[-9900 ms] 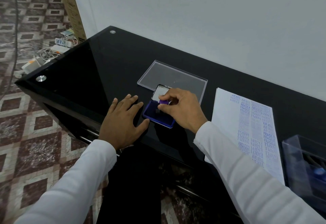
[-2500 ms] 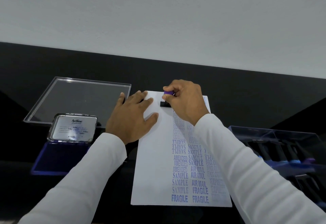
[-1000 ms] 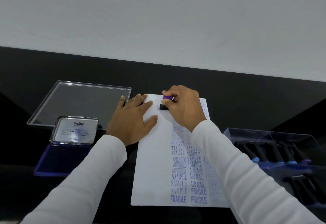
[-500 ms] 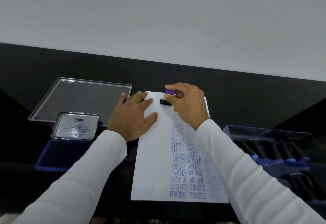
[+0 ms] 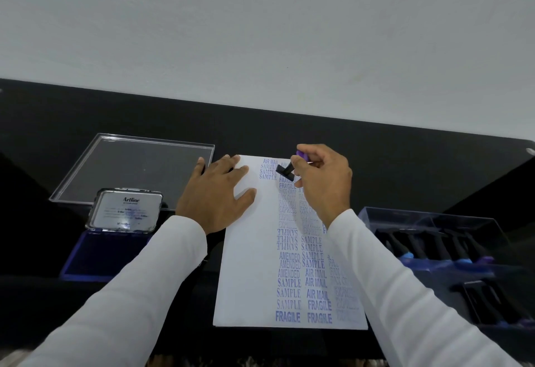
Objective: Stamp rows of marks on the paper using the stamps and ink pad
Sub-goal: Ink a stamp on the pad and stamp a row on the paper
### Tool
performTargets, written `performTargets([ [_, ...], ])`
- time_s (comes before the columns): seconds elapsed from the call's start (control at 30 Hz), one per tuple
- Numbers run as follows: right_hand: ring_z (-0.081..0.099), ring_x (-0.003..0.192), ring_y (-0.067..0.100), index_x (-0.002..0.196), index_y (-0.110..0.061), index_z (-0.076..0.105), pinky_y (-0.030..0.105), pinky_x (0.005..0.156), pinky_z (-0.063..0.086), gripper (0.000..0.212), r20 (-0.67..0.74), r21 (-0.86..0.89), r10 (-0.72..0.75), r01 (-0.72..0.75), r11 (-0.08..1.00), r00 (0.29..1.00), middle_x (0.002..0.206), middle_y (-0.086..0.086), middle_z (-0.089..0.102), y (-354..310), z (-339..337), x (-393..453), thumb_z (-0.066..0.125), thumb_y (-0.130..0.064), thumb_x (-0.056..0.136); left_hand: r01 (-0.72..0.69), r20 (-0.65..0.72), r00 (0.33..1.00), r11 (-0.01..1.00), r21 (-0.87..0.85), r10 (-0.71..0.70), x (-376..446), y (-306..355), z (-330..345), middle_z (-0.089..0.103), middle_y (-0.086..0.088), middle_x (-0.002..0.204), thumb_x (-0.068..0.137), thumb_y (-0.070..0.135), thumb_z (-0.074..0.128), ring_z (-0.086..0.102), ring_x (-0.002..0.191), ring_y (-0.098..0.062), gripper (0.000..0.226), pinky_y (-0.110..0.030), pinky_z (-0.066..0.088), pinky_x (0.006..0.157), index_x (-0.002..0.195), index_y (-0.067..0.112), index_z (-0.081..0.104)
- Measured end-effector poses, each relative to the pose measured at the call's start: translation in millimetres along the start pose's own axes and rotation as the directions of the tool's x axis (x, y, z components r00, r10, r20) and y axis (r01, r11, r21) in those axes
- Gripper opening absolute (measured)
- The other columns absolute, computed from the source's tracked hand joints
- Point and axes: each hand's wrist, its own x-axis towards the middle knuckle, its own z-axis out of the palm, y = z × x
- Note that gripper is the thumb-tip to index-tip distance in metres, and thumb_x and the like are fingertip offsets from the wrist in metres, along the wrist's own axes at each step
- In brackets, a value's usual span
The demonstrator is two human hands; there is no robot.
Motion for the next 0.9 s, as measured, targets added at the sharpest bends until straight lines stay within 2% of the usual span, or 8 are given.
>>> performTargets([
  [0.2, 0.07, 0.08, 0.012, 0.107, -0.027, 0.072, 0.037, 0.073, 0.063, 0.019, 0.001, 0.003, 0.017, -0.017, 1.0, 1.0, 0.094, -0.01, 0.071, 1.1, -2.2, -5.1, 0.074, -0.024, 0.088, -0.001, -0.012, 1.0, 1.0, 0.009, 0.001, 0.0, -1.4, 2.0, 0.027, 0.007, 0.164, 0.092, 0.07, 0.025, 0.02, 0.152, -0.016, 0.073, -0.053, 0.005, 0.125, 0.152, 0.031, 0.039],
  [0.4, 0.07, 0.078, 0.015, 0.101, -0.026, 0.071, 0.025, 0.062, 0.061, 0.015, 0.012, 0.037, 0.012, -0.012, 0.999, 1.0, 0.089, -0.008, 0.07, -2.6, -14.4, -16.5, 0.074, -0.019, 0.088, -0.004, -0.013, 1.0, 0.998, 0.06, 0.005, 0.0, 3.8, -1.7, 0.03, 0.004, 0.163, 0.091, 0.069, 0.024, 0.023, 0.152, -0.02, 0.073, -0.055, 0.007, 0.124, 0.15, 0.029, 0.042],
  [0.5, 0.07, 0.077, 0.015, 0.102, -0.025, 0.072, 0.032, 0.064, 0.062, 0.016, -0.005, 0.046, 0.009, -0.009, 0.999, 1.0, 0.087, -0.009, 0.07, -5.3, -28.5, -24.4, 0.074, -0.018, 0.088, -0.002, -0.052, 0.999, 0.993, 0.122, 0.009, -2.2, 14.5, -7.7, 0.031, 0.002, 0.163, 0.097, 0.063, 0.038, 0.024, 0.152, -0.022, 0.063, -0.056, 0.007, 0.124, 0.15, 0.029, 0.042],
  [0.63, 0.068, 0.076, 0.011, 0.097, -0.027, 0.071, 0.037, 0.069, 0.062, 0.014, -0.056, 0.057, 0.006, -0.003, 0.998, 0.998, 0.082, -0.013, 0.068, -7.0, -54.2, -38.4, 0.072, -0.017, 0.087, -0.013, -0.094, 0.995, 0.999, 0.037, 0.016, -15.6, 45.7, -12.5, 0.037, 0.002, 0.16, 0.097, 0.061, 0.044, 0.031, 0.149, -0.024, 0.059, -0.054, 0.009, 0.125, 0.147, 0.031, 0.047],
  [0.8, 0.061, 0.069, 0.005, 0.086, -0.023, 0.07, 0.021, 0.067, 0.055, 0.015, -0.176, 0.051, -0.064, 0.074, 0.996, 0.982, 0.076, -0.01, 0.067, -4.9, -96.3, -56.1, 0.07, -0.009, 0.081, -0.08, -0.062, 0.995, 0.996, -0.049, 0.077, -39.2, 97.1, -7.1, 0.035, 0.005, 0.161, 0.096, 0.066, 0.036, 0.028, 0.15, -0.021, 0.062, -0.052, 0.008, 0.125, 0.147, 0.033, 0.046],
  [0.9, 0.06, 0.069, 0.005, 0.087, -0.021, 0.07, 0.018, 0.067, 0.052, 0.014, -0.206, 0.043, -0.065, 0.075, 0.996, 0.976, 0.077, -0.008, 0.067, 2.3, -122.7, -66.8, 0.069, -0.008, 0.081, -0.099, -0.055, 0.994, 0.992, -0.084, 0.095, -49.1, 127.8, -3.7, 0.035, 0.006, 0.16, 0.096, 0.065, 0.04, 0.03, 0.149, -0.02, 0.061, -0.048, 0.008, 0.126, 0.147, 0.032, 0.046],
])
